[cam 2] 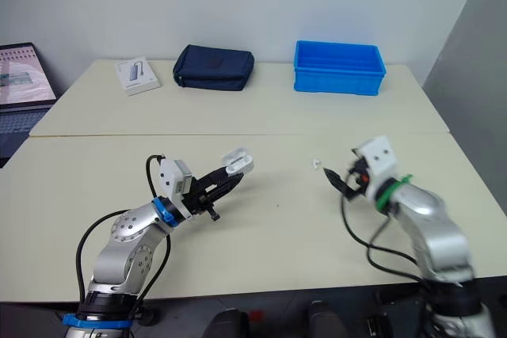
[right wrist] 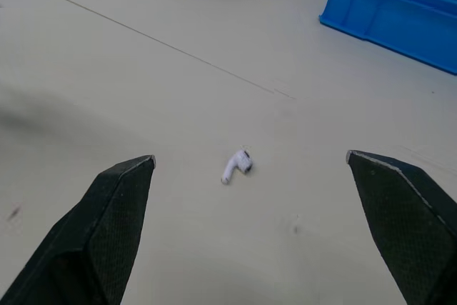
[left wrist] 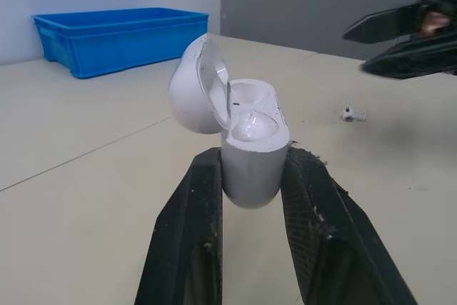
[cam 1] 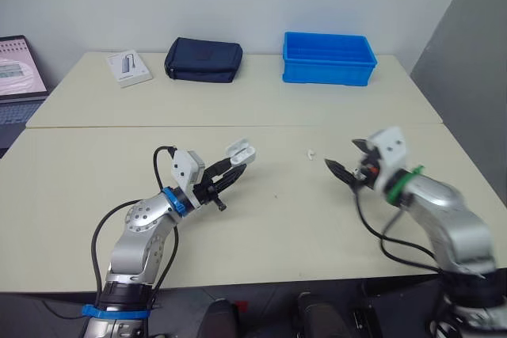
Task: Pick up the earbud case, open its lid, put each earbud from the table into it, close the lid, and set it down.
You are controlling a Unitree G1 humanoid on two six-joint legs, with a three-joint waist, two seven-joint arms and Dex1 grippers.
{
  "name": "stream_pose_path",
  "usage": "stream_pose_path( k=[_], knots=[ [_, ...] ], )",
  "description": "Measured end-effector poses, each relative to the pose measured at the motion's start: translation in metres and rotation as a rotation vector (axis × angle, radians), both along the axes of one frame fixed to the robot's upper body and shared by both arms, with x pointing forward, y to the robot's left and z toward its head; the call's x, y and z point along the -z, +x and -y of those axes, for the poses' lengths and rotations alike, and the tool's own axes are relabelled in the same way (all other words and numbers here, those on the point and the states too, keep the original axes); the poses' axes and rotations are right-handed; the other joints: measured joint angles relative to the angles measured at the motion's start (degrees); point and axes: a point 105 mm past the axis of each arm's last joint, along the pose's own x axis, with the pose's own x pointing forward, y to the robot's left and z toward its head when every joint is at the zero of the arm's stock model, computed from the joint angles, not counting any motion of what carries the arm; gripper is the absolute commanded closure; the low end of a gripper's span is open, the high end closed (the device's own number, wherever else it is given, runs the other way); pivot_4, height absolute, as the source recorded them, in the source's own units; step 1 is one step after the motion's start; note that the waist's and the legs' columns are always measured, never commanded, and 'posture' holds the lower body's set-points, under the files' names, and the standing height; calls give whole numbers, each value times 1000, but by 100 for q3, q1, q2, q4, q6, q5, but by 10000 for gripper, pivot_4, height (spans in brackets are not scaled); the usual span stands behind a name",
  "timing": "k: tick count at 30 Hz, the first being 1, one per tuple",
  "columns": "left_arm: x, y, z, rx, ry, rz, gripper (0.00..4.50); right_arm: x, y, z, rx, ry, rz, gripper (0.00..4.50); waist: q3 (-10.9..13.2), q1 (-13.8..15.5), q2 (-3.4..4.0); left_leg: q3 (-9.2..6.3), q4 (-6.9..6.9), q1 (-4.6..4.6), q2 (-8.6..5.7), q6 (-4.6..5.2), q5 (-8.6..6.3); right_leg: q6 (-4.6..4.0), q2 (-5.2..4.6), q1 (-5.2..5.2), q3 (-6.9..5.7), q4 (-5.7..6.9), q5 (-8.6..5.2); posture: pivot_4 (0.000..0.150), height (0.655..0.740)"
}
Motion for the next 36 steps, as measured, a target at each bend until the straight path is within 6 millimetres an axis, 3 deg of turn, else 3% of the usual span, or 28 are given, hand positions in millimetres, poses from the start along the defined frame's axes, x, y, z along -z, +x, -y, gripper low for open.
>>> stream_pose_path(
  k=[7,13,15,19,28,32,36],
  knots=[
    [1,0,0,-4,7,-1,36913,29,47,-26,127,13,-81,0,0,21,0,2,-1,-41,2,0,0,-5,-2,-34,-7,-1,3,1500,7280],
    [2,0,0,-5,11,-6,36913,54,66,-30,204,-5,-113,0,0,7,1,2,2,-78,4,1,0,-18,-1,-72,-7,6,13,1500,7280],
    [3,0,1,-4,12,-7,36913,54,70,-32,215,-12,-100,0,0,-1,1,2,2,-77,4,1,0,-18,-1,-71,-7,7,13,1500,7280],
    [4,-1,2,-1,15,-11,36913,56,71,-38,227,10,-107,8859,-1,-2,3,1,4,-74,7,1,0,-15,1,-69,-8,10,12,1500,7280],
    [9,-3,0,-8,17,-24,36913,62,49,-45,254,97,-174,40398,-3,21,4,-1,5,-77,6,1,0,-14,-2,-67,-13,6,12,1500,7280],
    [9,-3,1,-7,17,-17,36913,62,41,-47,208,86,-182,40425,-3,15,4,-2,6,-75,7,1,0,2,-1,-66,-14,8,2,1500,7280],
    [8,-4,1,-6,17,-13,36913,61,19,-51,-44,-9,-176,40425,-2,11,7,0,5,-77,7,1,0,5,-1,-68,-12,4,0,1500,7280]
  ],
)
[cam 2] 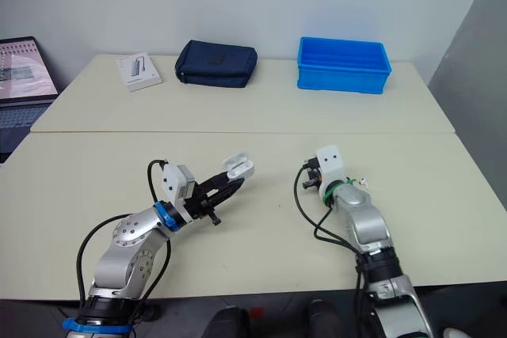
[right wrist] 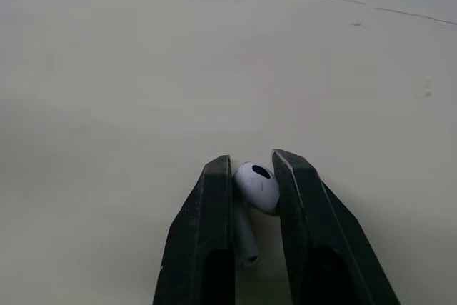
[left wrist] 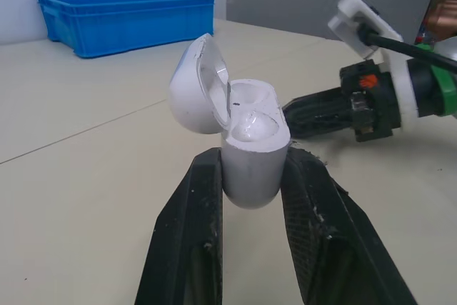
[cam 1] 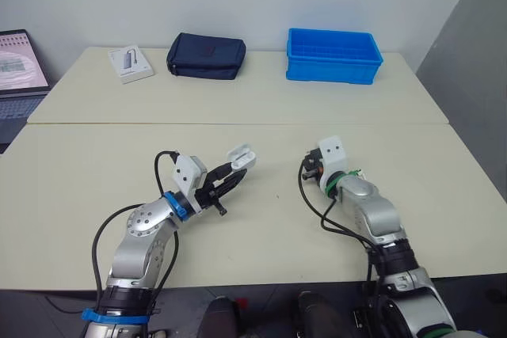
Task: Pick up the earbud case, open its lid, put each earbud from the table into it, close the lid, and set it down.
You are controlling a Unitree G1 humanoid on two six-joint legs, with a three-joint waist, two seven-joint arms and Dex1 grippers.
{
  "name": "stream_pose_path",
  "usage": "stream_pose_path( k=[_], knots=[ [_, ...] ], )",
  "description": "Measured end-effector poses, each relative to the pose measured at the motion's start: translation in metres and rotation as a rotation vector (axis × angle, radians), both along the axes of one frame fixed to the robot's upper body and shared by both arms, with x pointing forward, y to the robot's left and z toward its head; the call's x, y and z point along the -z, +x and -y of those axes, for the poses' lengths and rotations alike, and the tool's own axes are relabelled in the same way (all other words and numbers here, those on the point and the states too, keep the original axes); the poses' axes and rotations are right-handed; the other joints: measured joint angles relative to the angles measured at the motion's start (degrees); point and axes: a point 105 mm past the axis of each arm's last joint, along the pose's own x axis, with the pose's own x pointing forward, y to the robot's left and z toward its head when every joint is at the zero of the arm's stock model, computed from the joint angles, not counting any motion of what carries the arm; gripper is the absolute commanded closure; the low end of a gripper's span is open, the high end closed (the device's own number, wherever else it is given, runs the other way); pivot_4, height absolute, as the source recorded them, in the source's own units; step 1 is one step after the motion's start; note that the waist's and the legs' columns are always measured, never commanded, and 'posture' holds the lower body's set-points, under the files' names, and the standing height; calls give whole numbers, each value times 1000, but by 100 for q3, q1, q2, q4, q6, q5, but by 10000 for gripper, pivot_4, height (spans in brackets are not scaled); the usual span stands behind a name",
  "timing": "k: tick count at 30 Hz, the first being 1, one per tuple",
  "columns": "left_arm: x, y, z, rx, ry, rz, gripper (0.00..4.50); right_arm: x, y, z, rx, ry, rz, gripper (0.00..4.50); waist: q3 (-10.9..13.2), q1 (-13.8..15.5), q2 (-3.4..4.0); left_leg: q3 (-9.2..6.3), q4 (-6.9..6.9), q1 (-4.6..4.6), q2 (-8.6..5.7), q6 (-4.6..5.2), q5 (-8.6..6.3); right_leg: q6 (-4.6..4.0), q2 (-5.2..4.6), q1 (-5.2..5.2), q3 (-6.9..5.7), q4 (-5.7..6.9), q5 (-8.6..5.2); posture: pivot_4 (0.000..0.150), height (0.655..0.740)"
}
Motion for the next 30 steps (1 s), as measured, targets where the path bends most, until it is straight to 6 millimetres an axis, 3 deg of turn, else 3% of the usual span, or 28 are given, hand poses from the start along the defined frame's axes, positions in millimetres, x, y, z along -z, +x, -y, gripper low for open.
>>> stream_pose_path(
  k=[3,6,10,14,20,30],
  knots=[
    [2,-1,-1,-3,1,-6,36913,-15,-29,-2,-315,-55,27,40425,2,-1,3,-1,-1,-1,-1,1,0,3,0,0,0,-3,-2,1500,7280],
    [8,-5,-4,-19,3,-25,36913,-33,-65,10,-613,-163,47,40425,3,2,2,-5,-2,1,0,2,-1,4,1,3,-4,-6,-3,1500,7280],
    [8,-13,-4,-23,9,-20,36913,-30,-107,45,-905,-335,-72,40425,4,7,1,-4,2,4,-1,2,-1,3,0,6,-3,-5,-3,1500,7280],
    [10,-19,-4,-20,19,-24,36913,-19,-129,92,-1058,-540,-189,40425,4,7,0,0,10,10,-2,2,-1,2,-1,9,0,-3,-3,1500,7280],
    [12,-23,-4,-16,26,-40,36913,1,-129,133,-1091,-707,-243,40425,4,-10,0,5,10,18,-2,2,-1,0,1,8,7,2,1,1500,7280],
    [13,-24,-4,-20,27,-52,36913,6,-121,137,-1091,-742,-217,40425,4,-4,1,5,11,25,-2,2,-1,2,1,15,9,2,1,1500,7280]
  ],
)
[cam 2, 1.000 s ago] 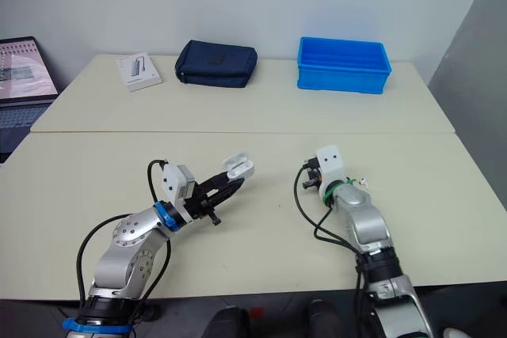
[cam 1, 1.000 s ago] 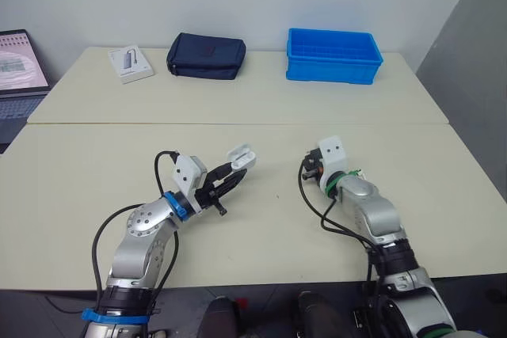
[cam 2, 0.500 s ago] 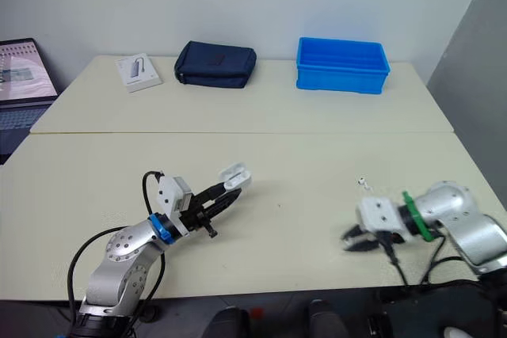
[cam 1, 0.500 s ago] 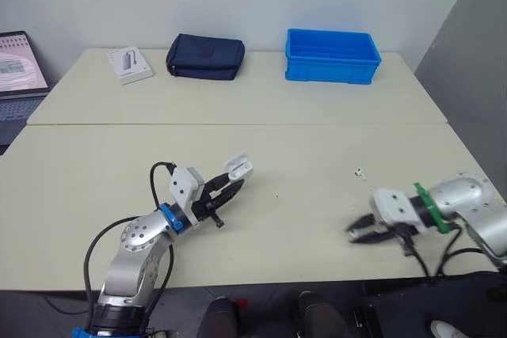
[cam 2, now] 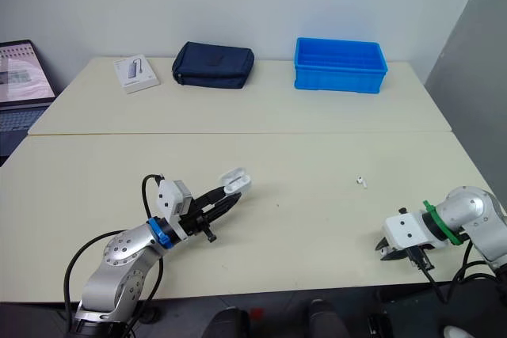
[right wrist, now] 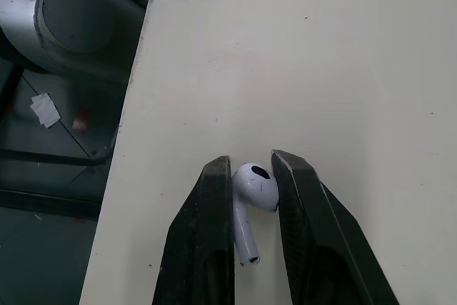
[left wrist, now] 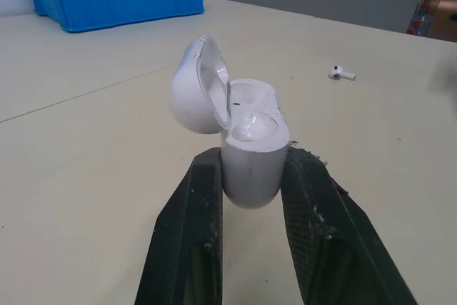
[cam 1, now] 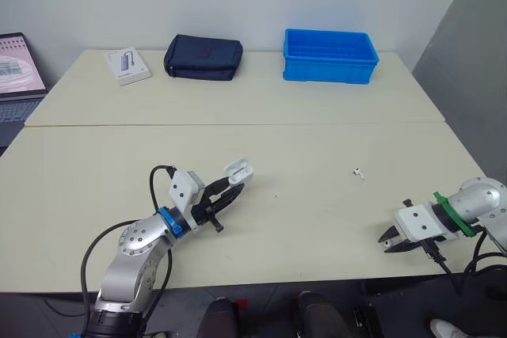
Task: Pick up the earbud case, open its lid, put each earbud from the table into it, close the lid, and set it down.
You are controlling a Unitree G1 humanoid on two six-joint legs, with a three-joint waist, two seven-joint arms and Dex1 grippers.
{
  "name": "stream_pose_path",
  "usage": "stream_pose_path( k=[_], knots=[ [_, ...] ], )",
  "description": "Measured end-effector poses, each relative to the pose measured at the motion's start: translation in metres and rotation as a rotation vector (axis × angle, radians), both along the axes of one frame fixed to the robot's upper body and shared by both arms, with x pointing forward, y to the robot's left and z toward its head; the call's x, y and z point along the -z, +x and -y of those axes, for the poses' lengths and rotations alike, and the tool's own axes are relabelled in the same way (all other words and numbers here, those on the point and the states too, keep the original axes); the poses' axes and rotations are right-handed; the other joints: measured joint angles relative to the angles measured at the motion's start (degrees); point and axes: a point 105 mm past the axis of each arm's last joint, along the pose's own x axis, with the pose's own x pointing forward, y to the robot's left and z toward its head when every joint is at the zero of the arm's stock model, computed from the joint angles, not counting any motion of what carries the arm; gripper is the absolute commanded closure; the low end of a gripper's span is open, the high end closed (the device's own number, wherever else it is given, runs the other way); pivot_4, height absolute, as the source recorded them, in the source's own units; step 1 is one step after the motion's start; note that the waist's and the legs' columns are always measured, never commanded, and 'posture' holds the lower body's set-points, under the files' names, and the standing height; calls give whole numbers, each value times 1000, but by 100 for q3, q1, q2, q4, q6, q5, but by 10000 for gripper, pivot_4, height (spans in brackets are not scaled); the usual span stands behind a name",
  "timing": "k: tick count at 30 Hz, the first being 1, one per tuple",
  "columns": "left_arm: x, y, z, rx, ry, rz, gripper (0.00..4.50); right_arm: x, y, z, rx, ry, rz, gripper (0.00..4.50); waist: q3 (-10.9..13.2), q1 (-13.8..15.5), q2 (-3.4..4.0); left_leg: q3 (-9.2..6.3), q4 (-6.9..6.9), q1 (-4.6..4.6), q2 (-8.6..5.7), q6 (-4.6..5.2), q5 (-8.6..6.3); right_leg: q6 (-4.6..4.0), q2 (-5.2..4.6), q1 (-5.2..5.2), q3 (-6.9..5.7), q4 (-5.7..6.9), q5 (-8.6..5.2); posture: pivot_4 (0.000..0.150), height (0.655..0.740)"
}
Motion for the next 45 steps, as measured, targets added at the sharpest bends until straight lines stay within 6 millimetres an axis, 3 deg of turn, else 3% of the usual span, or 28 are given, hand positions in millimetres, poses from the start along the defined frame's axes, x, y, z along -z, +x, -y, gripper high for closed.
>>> stream_pose_path(
  k=[5,6,13,20,24,31,37,40,45],
  knots=[
    [0,0,1,-2,-1,-2,36913,2,2,1,1,10,2,40425,0,0,-1,1,-2,41,0,0,0,-6,0,40,1,-2,-4,1500,7280],
    [1,0,1,-3,-1,-4,36913,3,2,1,2,12,2,33148,1,0,-2,3,-4,56,0,0,-1,-15,-1,54,3,-3,-9,1500,7280],
    [1,0,2,-5,-4,-5,36913,0,11,-1,-9,27,54,8870,1,7,-2,4,-4,68,0,-1,-1,-39,-2,69,3,-3,-24,1500,7280],
    [2,0,2,-4,-4,-16,36913,-3,7,-9,-29,73,50,8426,3,6,1,2,-11,68,1,0,-1,-12,-1,67,0,-2,-9,1500,7280],
    [4,0,5,6,-3,-25,36913,-25,-1,-9,1,79,73,8426,10,14,12,3,-9,66,0,-1,-1,-11,-5,67,1,-3,-9,1500,7280],
    [6,-3,6,11,-3,-36,36913,-54,-10,2,296,-115,136,8426,9,21,13,3,-10,68,0,-2,-1,-43,-10,64,1,-1,-28,1500,7280],
    [6,-2,8,16,-4,-38,36913,-40,-20,-11,408,-209,119,8426,10,18,11,6,-8,63,-8,-2,-1,-44,-18,60,1,-8,-30,1500,7280],
    [5,-1,10,24,-5,-33,36913,-28,-15,-22,430,-200,115,8426,11,10,10,9,-9,58,-12,-2,-1,-42,-23,54,3,-11,-29,1500,7280],
    [5,-1,11,26,-5,-34,36913,-16,-12,-17,446,-253,102,8426,11,13,10,11,-13,53,-12,-2,-2,-36,-24,50,1,-10,-35,1500,7280]
  ],
)
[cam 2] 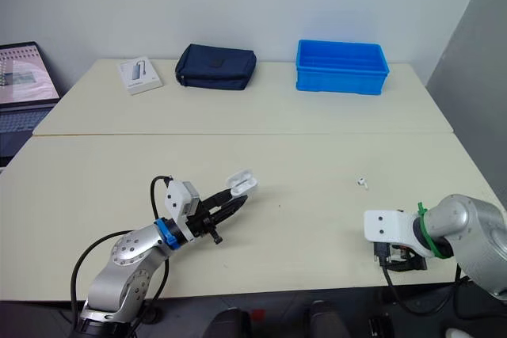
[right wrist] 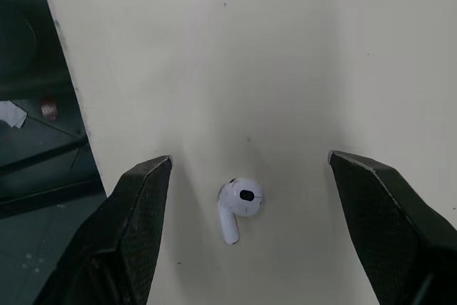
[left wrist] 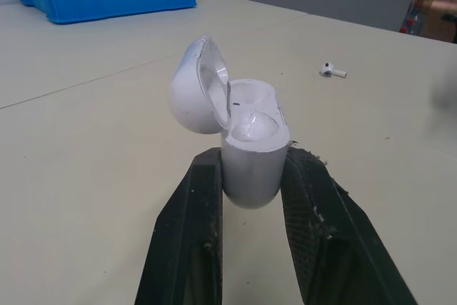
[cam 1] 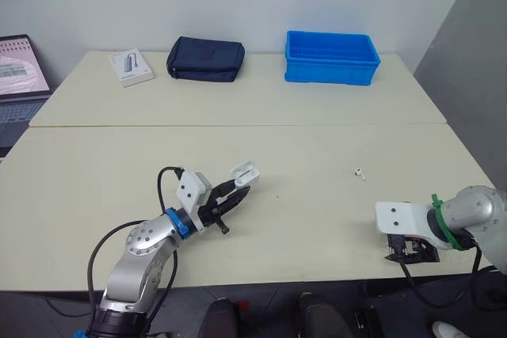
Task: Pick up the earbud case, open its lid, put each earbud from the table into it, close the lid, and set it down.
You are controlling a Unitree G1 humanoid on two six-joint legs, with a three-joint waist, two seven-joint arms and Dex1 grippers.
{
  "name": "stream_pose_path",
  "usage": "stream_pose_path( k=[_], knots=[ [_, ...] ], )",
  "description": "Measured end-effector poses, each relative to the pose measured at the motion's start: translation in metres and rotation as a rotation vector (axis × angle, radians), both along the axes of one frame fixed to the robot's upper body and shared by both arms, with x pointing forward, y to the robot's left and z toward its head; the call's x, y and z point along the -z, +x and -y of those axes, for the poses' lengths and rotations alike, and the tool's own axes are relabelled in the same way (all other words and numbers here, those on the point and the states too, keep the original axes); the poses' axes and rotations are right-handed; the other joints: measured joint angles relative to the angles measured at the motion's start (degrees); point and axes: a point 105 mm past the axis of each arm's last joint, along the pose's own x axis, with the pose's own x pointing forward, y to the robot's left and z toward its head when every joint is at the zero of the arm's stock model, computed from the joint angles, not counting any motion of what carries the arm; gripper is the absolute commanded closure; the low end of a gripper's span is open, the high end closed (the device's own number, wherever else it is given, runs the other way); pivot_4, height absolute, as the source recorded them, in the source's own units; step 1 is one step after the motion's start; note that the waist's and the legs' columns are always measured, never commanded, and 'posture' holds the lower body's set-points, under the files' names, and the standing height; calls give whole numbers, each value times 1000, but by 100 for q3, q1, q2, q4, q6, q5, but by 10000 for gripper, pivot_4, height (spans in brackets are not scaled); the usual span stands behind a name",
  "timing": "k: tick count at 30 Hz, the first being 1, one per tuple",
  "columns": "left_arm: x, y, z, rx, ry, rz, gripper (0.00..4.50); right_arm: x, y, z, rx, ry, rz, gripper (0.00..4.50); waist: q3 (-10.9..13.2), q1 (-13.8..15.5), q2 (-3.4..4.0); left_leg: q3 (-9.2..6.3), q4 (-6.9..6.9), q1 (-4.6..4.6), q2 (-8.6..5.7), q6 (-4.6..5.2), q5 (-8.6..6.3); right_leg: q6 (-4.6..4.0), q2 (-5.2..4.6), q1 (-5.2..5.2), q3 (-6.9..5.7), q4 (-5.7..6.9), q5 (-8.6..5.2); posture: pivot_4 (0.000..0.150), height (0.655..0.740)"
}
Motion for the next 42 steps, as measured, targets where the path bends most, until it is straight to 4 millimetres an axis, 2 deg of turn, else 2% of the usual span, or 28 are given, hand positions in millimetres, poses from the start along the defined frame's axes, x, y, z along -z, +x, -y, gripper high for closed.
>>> stream_pose_path(
  k=[7,8,10,17,24,28,32,34,37,39,42],
  knots=[
    [1,0,-1,-4,0,-4,36913,6,1,5,12,-18,-19,8426,0,0,0,-1,-2,1,0,0,0,0,0,1,-2,1,0,1500,7280],
    [2,-1,-1,-5,0,-6,36913,6,1,5,9,-18,-18,10173,0,0,0,0,-1,1,0,0,0,1,0,1,-2,0,0,1500,7280],
    [3,-1,-1,-6,0,-9,36913,7,0,5,6,-19,-25,14689,0,0,-2,0,2,2,0,0,0,1,-2,2,-1,0,0,1500,7280],
    [4,-2,0,-5,-5,-13,36913,9,-1,6,4,-18,-41,40156,-3,-2,-8,1,8,6,-1,0,0,3,-4,6,0,0,2,1500,7280],
    [4,-2,1,-4,-9,-12,36913,8,1,5,-3,-10,-34,41167,-3,-5,-11,1,7,6,-1,0,0,3,-4,6,0,0,2,1500,7280],
    [3,-2,2,2,-12,-10,36913,1,12,-2,-1,36,10,41167,-2,-12,-10,2,5,4,-1,0,0,3,-4,3,0,2,2,1500,7280],
    [-1,0,4,10,-16,4,36913,-31,34,-28,49,229,112,41167,-1,-16,-12,-2,0,2,1,0,0,4,2,1,-2,2,3,1500,7280],
    [-5,3,6,15,-24,16,36913,-53,46,-54,91,424,157,41167,0,-18,-12,-6,-3,1,3,0,0,31,7,1,-2,5,19,1500,7280],
    [-12,7,9,24,-31,43,36913,-81,53,-97,125,734,176,41167,1,-11,-16,-16,-8,-3,8,0,0,35,16,0,-8,6,21,1500,7280],
    [-16,10,11,28,-36,58,36913,-92,57,-122,158,947,180,41167,-1,-5,-19,-20,-12,-7,11,0,0,34,19,-2,-13,4,20,1500,7280],
    [-19,14,13,29,-45,69,36913,-104,60,-149,204,1177,182,41167,0,-1,-17,-24,-13,-31,10,0,0,34,18,-19,-17,3,21,1500,7280]
  ],
)
